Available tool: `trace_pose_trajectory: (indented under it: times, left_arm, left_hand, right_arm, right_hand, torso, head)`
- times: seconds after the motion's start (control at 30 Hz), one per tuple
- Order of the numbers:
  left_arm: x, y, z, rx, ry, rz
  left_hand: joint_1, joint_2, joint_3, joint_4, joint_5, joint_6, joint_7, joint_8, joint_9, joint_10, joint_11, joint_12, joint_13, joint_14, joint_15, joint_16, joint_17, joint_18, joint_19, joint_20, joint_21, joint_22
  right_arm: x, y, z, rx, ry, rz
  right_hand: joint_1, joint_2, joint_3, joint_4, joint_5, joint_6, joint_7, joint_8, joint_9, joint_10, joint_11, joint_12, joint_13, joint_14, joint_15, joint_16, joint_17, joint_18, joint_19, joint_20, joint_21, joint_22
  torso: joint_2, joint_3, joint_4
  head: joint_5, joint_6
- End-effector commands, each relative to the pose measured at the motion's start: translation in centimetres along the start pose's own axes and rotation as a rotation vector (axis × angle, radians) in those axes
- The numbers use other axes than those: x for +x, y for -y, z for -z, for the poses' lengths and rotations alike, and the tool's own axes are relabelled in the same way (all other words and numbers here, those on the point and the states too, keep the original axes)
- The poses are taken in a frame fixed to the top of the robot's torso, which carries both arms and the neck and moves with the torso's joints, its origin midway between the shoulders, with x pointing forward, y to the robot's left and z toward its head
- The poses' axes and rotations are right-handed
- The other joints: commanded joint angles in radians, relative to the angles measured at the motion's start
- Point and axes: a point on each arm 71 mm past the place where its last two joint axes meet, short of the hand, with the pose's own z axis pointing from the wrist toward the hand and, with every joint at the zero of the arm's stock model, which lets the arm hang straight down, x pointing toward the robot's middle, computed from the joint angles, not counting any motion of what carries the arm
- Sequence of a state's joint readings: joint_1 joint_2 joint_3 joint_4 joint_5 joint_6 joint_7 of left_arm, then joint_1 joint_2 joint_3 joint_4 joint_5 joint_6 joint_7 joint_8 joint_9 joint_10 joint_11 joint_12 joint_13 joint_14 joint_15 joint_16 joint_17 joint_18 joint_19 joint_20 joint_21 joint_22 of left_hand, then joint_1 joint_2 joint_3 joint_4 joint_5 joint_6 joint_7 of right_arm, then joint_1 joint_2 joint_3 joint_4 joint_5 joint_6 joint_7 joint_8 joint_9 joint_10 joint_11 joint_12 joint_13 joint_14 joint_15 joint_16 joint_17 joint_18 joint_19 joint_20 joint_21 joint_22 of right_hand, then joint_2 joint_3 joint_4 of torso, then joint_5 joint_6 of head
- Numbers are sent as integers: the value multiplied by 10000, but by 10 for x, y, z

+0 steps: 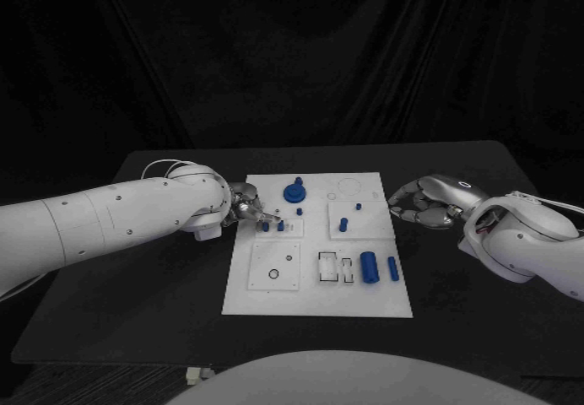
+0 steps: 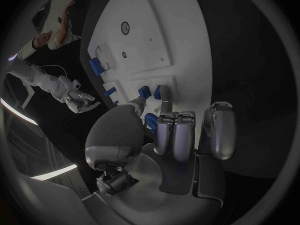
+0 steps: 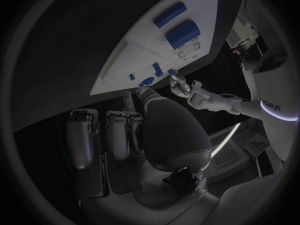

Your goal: Assemble the parts on the task board

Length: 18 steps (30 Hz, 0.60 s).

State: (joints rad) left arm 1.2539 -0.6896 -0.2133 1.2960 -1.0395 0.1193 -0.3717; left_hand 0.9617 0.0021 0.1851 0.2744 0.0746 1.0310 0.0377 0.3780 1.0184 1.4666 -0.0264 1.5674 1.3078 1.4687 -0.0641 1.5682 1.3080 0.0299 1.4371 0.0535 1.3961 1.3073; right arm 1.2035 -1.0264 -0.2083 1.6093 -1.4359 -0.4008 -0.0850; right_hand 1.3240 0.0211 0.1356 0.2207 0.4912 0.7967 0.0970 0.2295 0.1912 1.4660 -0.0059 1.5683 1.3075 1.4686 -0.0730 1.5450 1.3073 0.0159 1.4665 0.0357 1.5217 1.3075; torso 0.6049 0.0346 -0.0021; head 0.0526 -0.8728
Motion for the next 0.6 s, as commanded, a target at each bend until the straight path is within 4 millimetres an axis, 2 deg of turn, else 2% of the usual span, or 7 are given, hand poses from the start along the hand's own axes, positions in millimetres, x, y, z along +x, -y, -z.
trace_pose_trajectory:
  times: [0.03,0.23,0.33,0.37,0.43,0.6]
  left_arm:
    - [1,3,0,272,47,49]
    - [-1,-1,1,218,243,148]
    - [-3,-5,4,161,412,237]
    - [-3,-6,5,138,481,270]
    - [-7,-9,8,103,666,338]
    - [-28,-5,20,649,1884,553]
  left_hand:
    - [86,32,-87,3,75,5,-46,63,30,1042,-4,34,2630,1021,7,26,2628,188,-45,-23,-42,1993]
    - [193,27,-149,-22,149,-58,-53,138,108,1042,-14,34,2630,1021,-5,26,2628,188,-44,-34,-41,1993]
    - [282,-1,-278,-5,181,-118,-67,342,296,1042,-25,34,2630,1021,-20,26,2628,193,-61,-45,-63,1985]
    - [333,-4,-439,53,186,-189,-92,667,618,1042,-43,34,2630,1021,-33,26,2628,192,-56,-59,-59,1986]
    - [356,16,-636,107,172,-332,-112,1024,1004,1042,-64,34,2630,1021,-46,26,2628,193,-54,-79,-60,1985]
    - [204,26,-1107,152,231,-512,-136,1445,1455,1042,-85,34,2630,1021,-70,26,2628,170,18,-101,27,2016]
  right_arm:
    - [1,1,0,102,-1,13]
    - [1,2,1,123,20,11]
    - [0,2,2,154,34,12]
    - [0,3,2,164,39,12]
    - [0,3,2,181,48,12]
    - [-1,3,3,189,129,0]
  right_hand:
    - [72,4,64,-12,32,81,-14,-18,-14,1048,23,25,2633,890,59,-60,2030,-3,752,80,-63,2425]
    - [72,4,64,-12,32,81,-14,-18,-14,1048,23,25,2633,890,59,-60,2030,-3,752,80,-63,2425]
    - [72,4,64,-12,32,81,-14,-18,-14,1048,23,25,2633,890,59,-60,2030,-3,752,80,-63,2425]
    - [72,4,64,-12,32,81,-14,-18,-14,1048,23,25,2633,890,59,-60,2030,-3,752,80,-63,2425]
    - [72,4,64,-12,32,81,-14,-18,-14,1048,23,25,2633,890,59,-60,2030,-3,752,80,-63,2425]
    - [75,-5,79,-21,41,81,-11,-21,-17,1048,25,25,2633,889,60,-61,2028,-4,754,80,-59,2427]
  torso:
    - [7,0,-1]
    - [4,0,-2]
    - [0,-2,-2]
    - [-1,2,0]
    - [0,-2,1]
    - [-2,-4,-1]
  head:
    - [-2,2]
    - [-33,2]
    - [-44,2]
    - [-47,2]
    - [-56,2]
    - [-64,2]
